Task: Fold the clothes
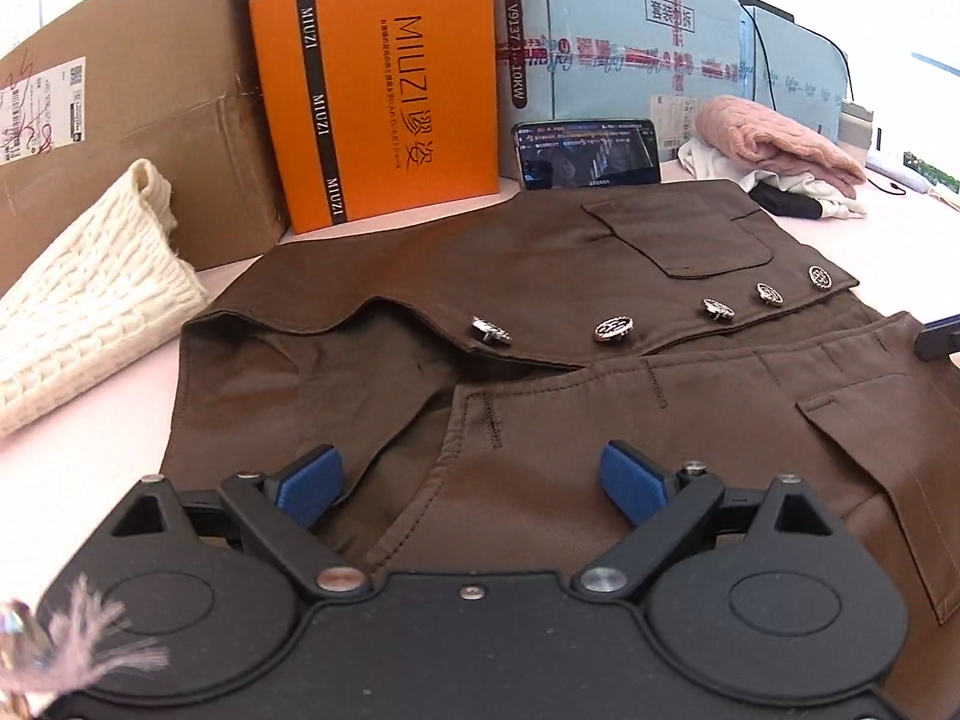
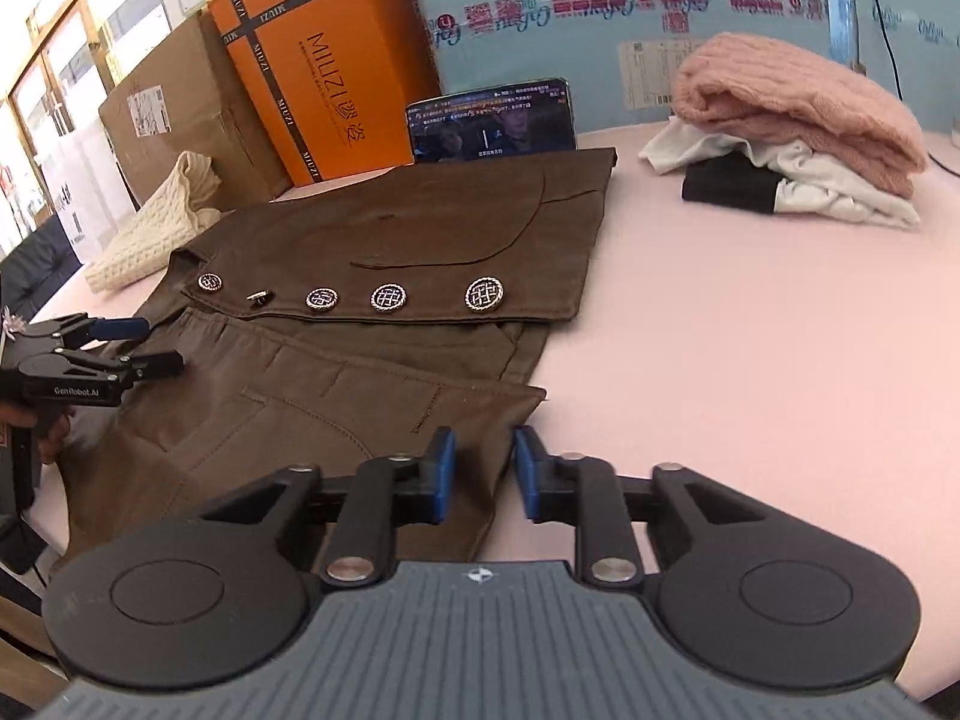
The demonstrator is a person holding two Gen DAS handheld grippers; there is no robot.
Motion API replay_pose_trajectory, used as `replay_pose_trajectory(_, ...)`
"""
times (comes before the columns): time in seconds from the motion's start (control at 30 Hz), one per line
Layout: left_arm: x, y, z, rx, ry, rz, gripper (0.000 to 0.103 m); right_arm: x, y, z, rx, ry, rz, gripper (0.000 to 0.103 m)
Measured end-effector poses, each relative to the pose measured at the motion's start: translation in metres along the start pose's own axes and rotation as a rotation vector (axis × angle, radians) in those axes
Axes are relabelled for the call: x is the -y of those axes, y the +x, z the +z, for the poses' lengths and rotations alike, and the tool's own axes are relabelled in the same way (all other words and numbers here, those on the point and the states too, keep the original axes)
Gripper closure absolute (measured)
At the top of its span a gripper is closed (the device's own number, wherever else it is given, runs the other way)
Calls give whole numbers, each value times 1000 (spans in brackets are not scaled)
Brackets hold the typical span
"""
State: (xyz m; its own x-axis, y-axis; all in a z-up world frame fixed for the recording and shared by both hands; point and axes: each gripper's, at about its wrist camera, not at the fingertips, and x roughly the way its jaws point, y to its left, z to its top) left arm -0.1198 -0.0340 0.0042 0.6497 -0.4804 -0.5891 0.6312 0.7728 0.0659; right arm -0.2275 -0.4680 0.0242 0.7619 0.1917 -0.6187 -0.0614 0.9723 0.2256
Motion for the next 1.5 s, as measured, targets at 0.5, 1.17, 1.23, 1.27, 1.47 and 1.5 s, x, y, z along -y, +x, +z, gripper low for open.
replay_pose_trajectory(0.5,11,-63,-8,324,308,-97,0,-6,25,15,53,-154,-93,85)
replay_pose_trajectory(1.17,29,-120,-80,112,578,-197,0,-16,23,2,16,-236,427,49)
replay_pose_trajectory(1.23,35,-122,-83,110,616,-198,0,-12,24,0,27,-205,451,48)
replay_pose_trajectory(1.27,39,-123,-85,109,639,-203,0,-10,25,0,28,-194,460,48)
replay_pose_trajectory(1.47,68,-107,-90,110,724,-256,0,7,29,-4,43,-107,528,48)
replay_pose_trajectory(1.5,72,-105,-90,122,735,-264,0,8,29,-5,45,-99,533,48)
